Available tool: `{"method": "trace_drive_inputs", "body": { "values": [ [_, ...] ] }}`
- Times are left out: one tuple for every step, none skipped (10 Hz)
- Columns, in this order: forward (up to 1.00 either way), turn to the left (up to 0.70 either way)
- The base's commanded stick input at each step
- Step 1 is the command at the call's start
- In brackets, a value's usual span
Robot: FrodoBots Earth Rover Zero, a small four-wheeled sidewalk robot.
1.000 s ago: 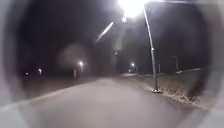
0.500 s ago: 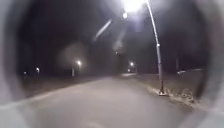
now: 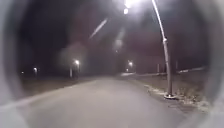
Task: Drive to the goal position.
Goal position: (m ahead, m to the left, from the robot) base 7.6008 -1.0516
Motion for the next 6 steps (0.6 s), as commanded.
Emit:
{"method": "trace_drive_inputs", "body": {
  "values": [
    [1.0,0.0],
    [1.0,0.0],
    [1.0,0.0],
    [1.0,0.0],
    [1.0,0.0],
    [1.0,0.0]
  ]
}}
